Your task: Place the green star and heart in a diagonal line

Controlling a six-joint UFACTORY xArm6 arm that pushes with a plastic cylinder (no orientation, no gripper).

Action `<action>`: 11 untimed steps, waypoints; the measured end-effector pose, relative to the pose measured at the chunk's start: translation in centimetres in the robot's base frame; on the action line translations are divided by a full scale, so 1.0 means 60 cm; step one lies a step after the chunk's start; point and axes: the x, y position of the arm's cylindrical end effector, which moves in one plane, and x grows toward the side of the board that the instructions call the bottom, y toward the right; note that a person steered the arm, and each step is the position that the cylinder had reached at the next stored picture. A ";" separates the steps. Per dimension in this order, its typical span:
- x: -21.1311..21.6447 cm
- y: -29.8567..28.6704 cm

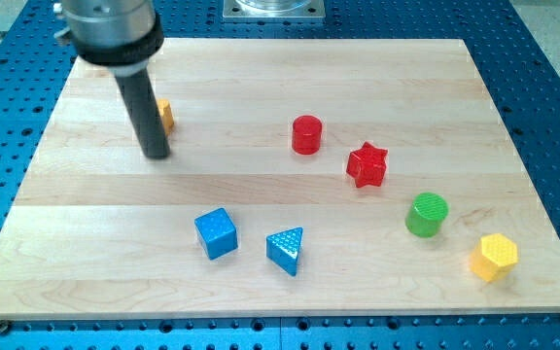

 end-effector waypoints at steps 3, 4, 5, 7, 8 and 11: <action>-0.135 0.021; -0.139 0.042; -0.192 0.045; -0.195 0.028; -0.204 0.013; -0.276 -0.070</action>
